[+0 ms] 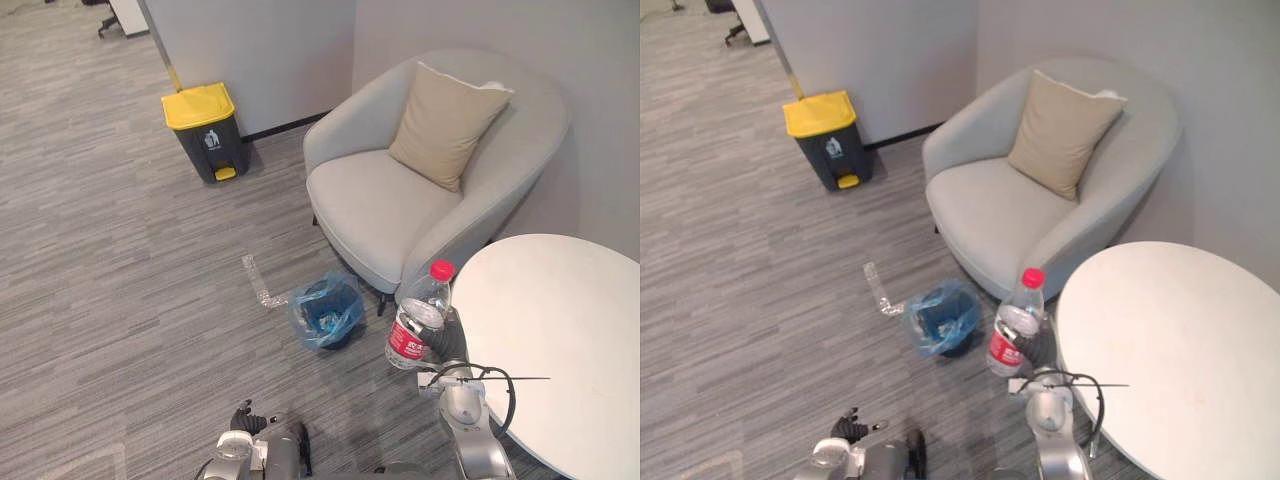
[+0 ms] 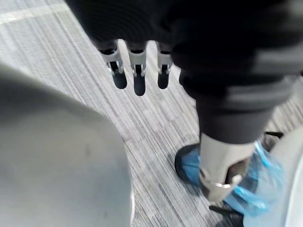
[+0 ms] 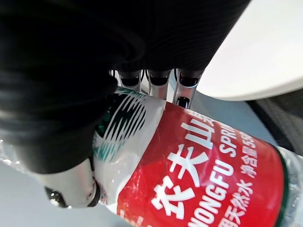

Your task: Gather rubbish on tea table into small bin, then transfer packed bag to large trash can.

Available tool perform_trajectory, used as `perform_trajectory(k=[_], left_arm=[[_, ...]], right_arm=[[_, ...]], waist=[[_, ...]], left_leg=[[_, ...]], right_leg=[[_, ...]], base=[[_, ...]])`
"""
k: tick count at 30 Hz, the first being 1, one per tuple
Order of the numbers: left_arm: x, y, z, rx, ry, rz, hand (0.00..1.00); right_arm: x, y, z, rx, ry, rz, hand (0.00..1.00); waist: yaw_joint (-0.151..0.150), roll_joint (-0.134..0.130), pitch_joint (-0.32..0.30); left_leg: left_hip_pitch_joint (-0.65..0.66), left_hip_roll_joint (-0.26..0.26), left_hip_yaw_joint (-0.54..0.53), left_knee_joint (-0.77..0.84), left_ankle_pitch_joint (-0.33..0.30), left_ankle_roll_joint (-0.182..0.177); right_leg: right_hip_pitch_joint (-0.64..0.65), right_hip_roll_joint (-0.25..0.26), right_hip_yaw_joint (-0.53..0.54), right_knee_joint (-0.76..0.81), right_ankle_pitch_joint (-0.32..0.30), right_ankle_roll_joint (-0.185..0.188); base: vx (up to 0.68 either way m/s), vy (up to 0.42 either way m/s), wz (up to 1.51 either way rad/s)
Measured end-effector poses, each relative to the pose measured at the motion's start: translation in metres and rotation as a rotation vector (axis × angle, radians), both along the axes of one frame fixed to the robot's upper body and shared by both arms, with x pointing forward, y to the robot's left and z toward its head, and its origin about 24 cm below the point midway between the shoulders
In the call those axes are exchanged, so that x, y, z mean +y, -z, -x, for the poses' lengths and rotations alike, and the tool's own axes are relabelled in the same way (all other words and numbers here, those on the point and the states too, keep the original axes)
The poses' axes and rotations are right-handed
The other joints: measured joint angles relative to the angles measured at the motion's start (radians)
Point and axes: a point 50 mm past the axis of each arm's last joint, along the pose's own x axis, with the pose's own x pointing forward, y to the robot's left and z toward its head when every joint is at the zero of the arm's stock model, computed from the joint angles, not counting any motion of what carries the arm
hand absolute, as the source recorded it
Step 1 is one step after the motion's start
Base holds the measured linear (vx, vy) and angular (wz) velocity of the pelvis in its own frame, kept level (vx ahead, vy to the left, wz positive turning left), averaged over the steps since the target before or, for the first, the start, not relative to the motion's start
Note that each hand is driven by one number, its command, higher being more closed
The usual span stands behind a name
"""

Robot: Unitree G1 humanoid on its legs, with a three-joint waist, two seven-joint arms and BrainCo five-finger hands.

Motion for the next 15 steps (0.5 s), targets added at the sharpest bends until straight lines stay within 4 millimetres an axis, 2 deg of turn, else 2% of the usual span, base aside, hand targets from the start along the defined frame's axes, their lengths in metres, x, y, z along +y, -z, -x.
perform_trajectory(k=[2, 4, 6, 7, 8, 9, 11, 13, 14, 15], left_arm=[[0.002, -0.001, -0.004, -0.004, 0.004, -0.007, 0.00], [0.002, 0.000, -0.002, 0.008, 0.005, -0.009, 0.00], [0.002, 0.003, 0.003, 0.034, 0.031, -0.019, 0.00], [0.003, 0.004, 0.005, 0.045, 0.053, -0.029, 0.00], [0.001, 0.004, 0.006, 0.050, 0.077, -0.035, 0.00], [0.002, 0.005, 0.007, 0.056, 0.084, -0.039, 0.00], [0.003, 0.005, 0.007, 0.064, 0.091, -0.046, 0.00], [0.004, 0.005, 0.008, 0.061, 0.072, -0.054, 0.00], [0.006, 0.005, 0.008, 0.064, 0.060, -0.055, 0.00], [0.009, 0.005, 0.010, 0.066, 0.045, -0.060, 0.00]], right_arm=[[0.000, 0.009, 0.001, 0.043, -0.003, 0.004, 1.00], [0.006, 0.014, 0.000, 0.067, -0.029, 0.001, 1.00], [0.011, 0.014, 0.000, 0.070, -0.055, -0.003, 1.00], [0.013, 0.015, 0.000, 0.072, -0.065, 0.003, 1.00], [0.014, 0.015, 0.000, 0.072, -0.074, 0.017, 1.00], [0.015, 0.014, 0.000, 0.072, -0.081, 0.029, 1.00], [0.015, 0.013, -0.002, 0.068, -0.087, 0.035, 1.00], [0.016, 0.016, -0.006, 0.080, -0.101, 0.038, 1.00], [0.016, 0.019, -0.007, 0.095, -0.102, 0.039, 1.00], [0.015, 0.025, -0.004, 0.120, -0.097, 0.041, 1.00]], waist=[[0.010, -0.007, 0.004], [0.013, -0.008, 0.003], [0.004, -0.004, 0.002], [-0.001, -0.007, 0.003], [-0.005, -0.008, 0.004], [-0.009, -0.005, 0.005], [-0.015, -0.010, 0.003], [-0.020, -0.003, 0.007], [-0.020, -0.004, 0.006], [-0.017, -0.022, -0.002]], left_leg=[[-0.005, -0.010, 0.011, 0.024, -0.016, 0.023], [0.039, -0.025, 0.032, 0.009, -0.050, 0.029], [0.114, -0.040, 0.046, -0.050, -0.056, 0.024], [0.153, -0.047, 0.046, -0.072, -0.056, 0.034], [0.186, -0.048, 0.044, -0.082, -0.058, 0.045], [0.200, -0.049, 0.036, -0.085, -0.058, 0.047], [0.225, -0.045, 0.020, -0.089, -0.059, 0.056], [0.231, -0.022, -0.011, -0.089, -0.059, 0.056], [0.231, -0.018, -0.026, -0.089, -0.059, 0.055], [0.230, -0.029, -0.049, -0.082, -0.069, 0.038]], right_leg=[[-0.001, -0.014, 0.026, 0.004, 0.012, 0.021], [-0.017, -0.033, 0.067, 0.085, 0.003, 0.035], [-0.089, -0.051, 0.103, 0.296, 0.003, 0.042], [-0.150, -0.065, 0.115, 0.441, 0.026, 0.048], [-0.199, -0.066, 0.140, 0.560, 0.016, 0.036], [-0.223, -0.063, 0.142, 0.600, -0.007, 0.034], [-0.268, -0.041, 0.143, 0.574, -0.055, 0.037], [-0.290, 0.013, 0.161, 0.415, -0.059, 0.034], [-0.288, 0.029, 0.173, 0.331, -0.044, 0.032], [-0.273, 0.037, 0.203, 0.192, 0.055, 0.023]], base=[[0.12, 0.136, -0.02], [0.13, 0.169, -0.35], [0.12, 0.149, -0.33], [0.16, 0.121, -0.04], [0.21, 0.110, 0.06], [0.18, 0.063, 0.17], [0.18, 0.005, 0.33], [0.17, -0.069, 0.44], [0.15, -0.114, 0.58], [0.17, -0.168, 0.69]])
